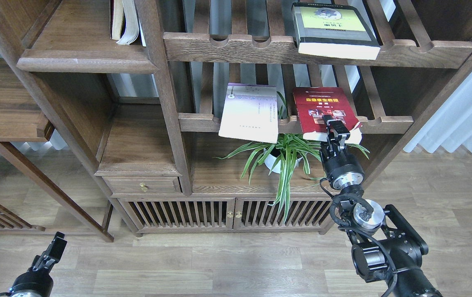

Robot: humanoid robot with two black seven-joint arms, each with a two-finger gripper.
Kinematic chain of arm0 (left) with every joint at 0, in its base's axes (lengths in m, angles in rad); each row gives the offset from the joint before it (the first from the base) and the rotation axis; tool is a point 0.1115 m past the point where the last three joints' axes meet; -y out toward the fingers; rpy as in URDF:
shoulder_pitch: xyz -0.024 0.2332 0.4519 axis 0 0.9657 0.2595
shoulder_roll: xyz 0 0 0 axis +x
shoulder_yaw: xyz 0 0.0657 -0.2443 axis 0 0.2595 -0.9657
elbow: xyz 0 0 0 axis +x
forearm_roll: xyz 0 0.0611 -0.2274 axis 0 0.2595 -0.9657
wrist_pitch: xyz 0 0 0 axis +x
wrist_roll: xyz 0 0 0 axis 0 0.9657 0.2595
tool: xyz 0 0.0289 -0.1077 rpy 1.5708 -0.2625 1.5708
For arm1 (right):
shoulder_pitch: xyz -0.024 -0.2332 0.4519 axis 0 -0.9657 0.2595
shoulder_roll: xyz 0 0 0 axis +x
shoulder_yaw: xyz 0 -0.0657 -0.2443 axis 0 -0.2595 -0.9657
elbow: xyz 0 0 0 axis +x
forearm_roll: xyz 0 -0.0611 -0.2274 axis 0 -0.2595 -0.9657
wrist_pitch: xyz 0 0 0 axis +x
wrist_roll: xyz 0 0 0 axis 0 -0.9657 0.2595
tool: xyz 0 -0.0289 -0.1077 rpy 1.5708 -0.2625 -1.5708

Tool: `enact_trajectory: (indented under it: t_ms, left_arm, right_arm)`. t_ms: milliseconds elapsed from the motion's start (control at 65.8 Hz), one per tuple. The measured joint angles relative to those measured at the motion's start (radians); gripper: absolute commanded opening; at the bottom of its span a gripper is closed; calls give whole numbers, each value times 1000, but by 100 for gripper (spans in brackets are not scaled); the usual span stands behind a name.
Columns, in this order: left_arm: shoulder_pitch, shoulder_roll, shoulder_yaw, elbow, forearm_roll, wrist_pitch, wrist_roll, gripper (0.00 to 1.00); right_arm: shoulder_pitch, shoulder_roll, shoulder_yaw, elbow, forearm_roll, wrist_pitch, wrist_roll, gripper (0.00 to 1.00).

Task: Organize books on shelf
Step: 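Grasp the red book's lower edge with the right gripper and pull it out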

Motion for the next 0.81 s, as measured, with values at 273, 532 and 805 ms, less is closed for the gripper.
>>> enact_trajectory:
  t_ms: [273, 532, 805]
  left_arm:
    - [1, -1, 0, 14, 0, 0, 0, 100]
    - [1, -3, 0, 14, 0, 0, 0, 100]
    - [1, -1, 0, 15, 0, 0, 0, 100]
  right_arm:
    - [-23, 0, -27, -16, -5, 113, -4, 4]
    - [-68, 0, -28, 84, 48, 182, -8, 4]
    - [-237, 0, -24, 312, 149, 265, -9, 4]
